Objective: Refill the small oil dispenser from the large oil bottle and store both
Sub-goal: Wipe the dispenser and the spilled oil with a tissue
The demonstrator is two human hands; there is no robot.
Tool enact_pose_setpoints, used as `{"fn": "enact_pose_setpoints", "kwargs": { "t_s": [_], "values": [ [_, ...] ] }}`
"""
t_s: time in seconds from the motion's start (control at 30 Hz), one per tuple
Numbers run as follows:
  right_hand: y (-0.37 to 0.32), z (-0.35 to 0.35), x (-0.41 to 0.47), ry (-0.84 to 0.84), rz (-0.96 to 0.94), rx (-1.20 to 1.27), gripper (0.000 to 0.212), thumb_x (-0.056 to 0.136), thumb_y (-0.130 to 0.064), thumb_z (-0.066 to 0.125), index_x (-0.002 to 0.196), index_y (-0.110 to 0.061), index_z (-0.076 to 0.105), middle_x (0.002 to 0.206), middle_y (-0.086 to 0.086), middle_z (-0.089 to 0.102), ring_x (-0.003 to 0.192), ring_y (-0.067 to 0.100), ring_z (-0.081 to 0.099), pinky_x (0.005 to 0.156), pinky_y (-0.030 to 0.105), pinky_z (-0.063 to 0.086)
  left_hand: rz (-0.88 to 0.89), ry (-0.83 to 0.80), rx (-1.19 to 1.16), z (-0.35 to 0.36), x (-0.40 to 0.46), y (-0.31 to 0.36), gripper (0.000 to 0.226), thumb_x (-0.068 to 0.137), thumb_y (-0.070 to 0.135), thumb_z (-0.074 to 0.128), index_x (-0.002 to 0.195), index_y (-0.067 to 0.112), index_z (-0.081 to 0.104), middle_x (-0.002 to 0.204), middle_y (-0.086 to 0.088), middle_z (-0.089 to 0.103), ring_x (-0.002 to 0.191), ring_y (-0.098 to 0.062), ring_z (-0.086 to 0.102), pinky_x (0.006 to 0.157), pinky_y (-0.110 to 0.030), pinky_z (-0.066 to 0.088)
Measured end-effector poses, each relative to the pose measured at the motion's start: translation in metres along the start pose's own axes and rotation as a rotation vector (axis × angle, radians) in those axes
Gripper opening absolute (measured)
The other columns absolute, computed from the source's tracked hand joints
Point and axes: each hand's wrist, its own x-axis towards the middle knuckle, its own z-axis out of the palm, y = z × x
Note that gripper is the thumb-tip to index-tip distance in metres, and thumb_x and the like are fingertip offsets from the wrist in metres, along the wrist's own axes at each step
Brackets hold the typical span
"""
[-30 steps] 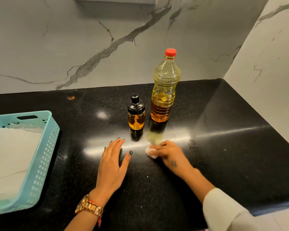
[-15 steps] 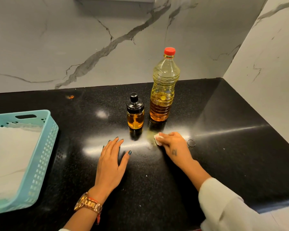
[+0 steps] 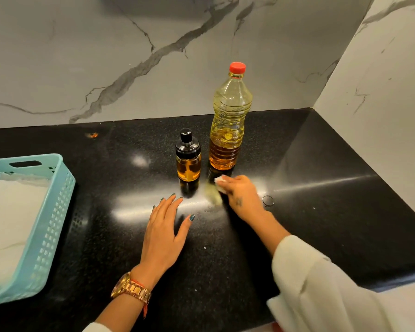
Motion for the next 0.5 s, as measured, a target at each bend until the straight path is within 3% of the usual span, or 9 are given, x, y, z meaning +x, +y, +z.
{"fn": "enact_pose_setpoints", "kwargs": {
  "t_s": [0.1, 0.17, 0.23, 0.37, 0.5],
  "values": [
    [-0.035, 0.021, -0.019, -0.111, -0.143, -0.006, 0.038, 0.083, 0.003, 0.054, 0.116, -0.013, 0.065, 0.125, 0.015, 0.061, 0.104, 0.031, 0.052, 0.088, 0.033, 0.042, 0.011, 0.007, 0.007, 0.000, 0.001, 0.002, 0.056, 0.089, 0.050, 0.043, 0.138, 0.023, 0.039, 0.148, 0.002, 0.035, 0.140, -0.014, 0.024, 0.113, -0.027, 0.012],
    [-0.034, 0.014, -0.050, -0.143, -0.240, 0.060, 0.036, 0.077, 0.001, 0.053, 0.104, -0.013, 0.072, 0.116, 0.011, 0.067, 0.095, 0.020, 0.053, 0.081, 0.024, 0.040, 0.016, 0.014, 0.009, -0.001, 0.001, 0.002, 0.054, 0.090, 0.048, 0.045, 0.138, 0.024, 0.038, 0.148, 0.002, 0.034, 0.140, -0.014, 0.023, 0.113, -0.027, 0.012],
    [-0.016, -0.006, -0.070, -0.126, -0.154, 0.163, 0.038, 0.077, 0.001, 0.047, 0.099, -0.016, 0.074, 0.107, 0.015, 0.069, 0.092, 0.014, 0.050, 0.078, 0.020, 0.040, 0.006, 0.010, -0.002, -0.001, -0.001, -0.001, 0.054, 0.090, 0.050, 0.044, 0.138, 0.024, 0.038, 0.148, 0.003, 0.034, 0.140, -0.015, 0.022, 0.113, -0.029, 0.012],
    [0.019, -0.023, -0.038, 0.027, 0.100, 0.111, 0.037, 0.086, 0.001, 0.048, 0.110, -0.018, 0.068, 0.110, 0.018, 0.060, 0.102, 0.027, 0.054, 0.081, 0.015, 0.034, -0.009, 0.002, -0.004, -0.002, -0.003, -0.005, 0.061, 0.086, 0.057, 0.037, 0.138, 0.025, 0.039, 0.148, 0.004, 0.034, 0.140, -0.015, 0.023, 0.113, -0.030, 0.014],
    [-0.020, 0.009, -0.014, -0.051, 0.027, 0.150, 0.037, 0.086, 0.000, 0.047, 0.113, -0.015, 0.067, 0.115, 0.018, 0.059, 0.107, 0.027, 0.051, 0.084, 0.017, 0.033, -0.002, -0.010, 0.001, -0.002, -0.001, 0.003, 0.056, 0.088, 0.050, 0.043, 0.138, 0.024, 0.039, 0.148, 0.002, 0.034, 0.140, -0.016, 0.023, 0.113, -0.029, 0.013]
  ]
}}
